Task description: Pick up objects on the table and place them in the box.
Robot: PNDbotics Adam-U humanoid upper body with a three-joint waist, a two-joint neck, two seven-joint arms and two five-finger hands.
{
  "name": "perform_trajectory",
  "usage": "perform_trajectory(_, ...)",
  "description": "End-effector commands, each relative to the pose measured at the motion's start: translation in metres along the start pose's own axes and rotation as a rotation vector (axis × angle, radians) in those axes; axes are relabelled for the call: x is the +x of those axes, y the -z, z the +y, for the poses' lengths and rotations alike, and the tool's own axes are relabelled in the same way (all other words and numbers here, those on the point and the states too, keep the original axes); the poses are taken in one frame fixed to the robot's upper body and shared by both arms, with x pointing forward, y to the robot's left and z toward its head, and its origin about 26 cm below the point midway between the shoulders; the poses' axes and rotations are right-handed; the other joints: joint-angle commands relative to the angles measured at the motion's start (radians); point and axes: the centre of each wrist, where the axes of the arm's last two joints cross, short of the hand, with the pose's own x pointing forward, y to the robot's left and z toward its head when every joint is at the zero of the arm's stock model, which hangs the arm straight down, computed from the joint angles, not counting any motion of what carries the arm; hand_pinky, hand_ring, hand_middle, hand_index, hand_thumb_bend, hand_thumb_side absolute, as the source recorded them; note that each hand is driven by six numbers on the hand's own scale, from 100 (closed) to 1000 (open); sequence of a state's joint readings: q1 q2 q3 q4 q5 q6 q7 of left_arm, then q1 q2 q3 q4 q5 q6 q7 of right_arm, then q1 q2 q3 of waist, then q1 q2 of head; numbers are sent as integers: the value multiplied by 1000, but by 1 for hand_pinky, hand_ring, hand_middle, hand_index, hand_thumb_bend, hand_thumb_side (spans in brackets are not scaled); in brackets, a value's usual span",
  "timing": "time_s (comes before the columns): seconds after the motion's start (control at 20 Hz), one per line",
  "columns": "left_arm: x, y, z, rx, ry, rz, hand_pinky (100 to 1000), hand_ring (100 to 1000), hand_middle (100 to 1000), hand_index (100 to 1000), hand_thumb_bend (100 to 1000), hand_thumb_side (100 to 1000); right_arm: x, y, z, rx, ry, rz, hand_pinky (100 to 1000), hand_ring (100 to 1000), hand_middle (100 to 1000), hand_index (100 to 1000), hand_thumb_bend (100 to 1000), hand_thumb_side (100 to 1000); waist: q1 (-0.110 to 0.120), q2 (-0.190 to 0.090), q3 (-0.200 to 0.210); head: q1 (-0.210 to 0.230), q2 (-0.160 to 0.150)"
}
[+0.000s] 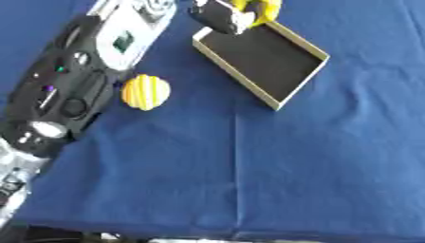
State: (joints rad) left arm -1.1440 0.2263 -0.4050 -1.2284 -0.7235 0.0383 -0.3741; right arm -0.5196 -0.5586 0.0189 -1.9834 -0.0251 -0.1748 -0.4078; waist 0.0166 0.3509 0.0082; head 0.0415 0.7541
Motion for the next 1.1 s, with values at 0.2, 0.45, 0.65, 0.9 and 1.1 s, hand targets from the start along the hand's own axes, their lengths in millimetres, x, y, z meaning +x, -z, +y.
perform_trajectory(0.2, -15, 14, -30, 26, 5, 93, 843, 628, 569, 697, 100, 262, 7, 8, -2, -17, 15, -40, 820, 826, 725, 786, 100, 808, -10, -13, -9, 8, -21)
perform_trajectory(0.45, -17, 23, -57, 30, 75, 124, 839, 645, 583, 711, 100, 258, 7, 8, 0, -24, 30, -36, 820, 827, 725, 785, 100, 810, -17, -11, -16, 21, -26)
perform_trajectory(0.65, -20, 25, -70, 17, 135, 150, 869, 772, 719, 855, 122, 394, 7, 8, 1, -28, 33, -34, 819, 826, 724, 785, 100, 808, -16, -11, -20, 25, -26)
perform_trajectory(0.9, -18, 23, -54, 103, 187, 171, 951, 892, 839, 952, 326, 711, 6, 6, -1, -27, 25, -24, 819, 827, 725, 784, 100, 815, -12, -14, -17, 21, -20)
perform_trajectory(1.1, -15, 18, -32, 171, 174, 176, 952, 885, 830, 943, 310, 722, 5, 4, -2, -27, 18, -20, 819, 827, 725, 784, 100, 815, -11, -18, -13, 18, -16)
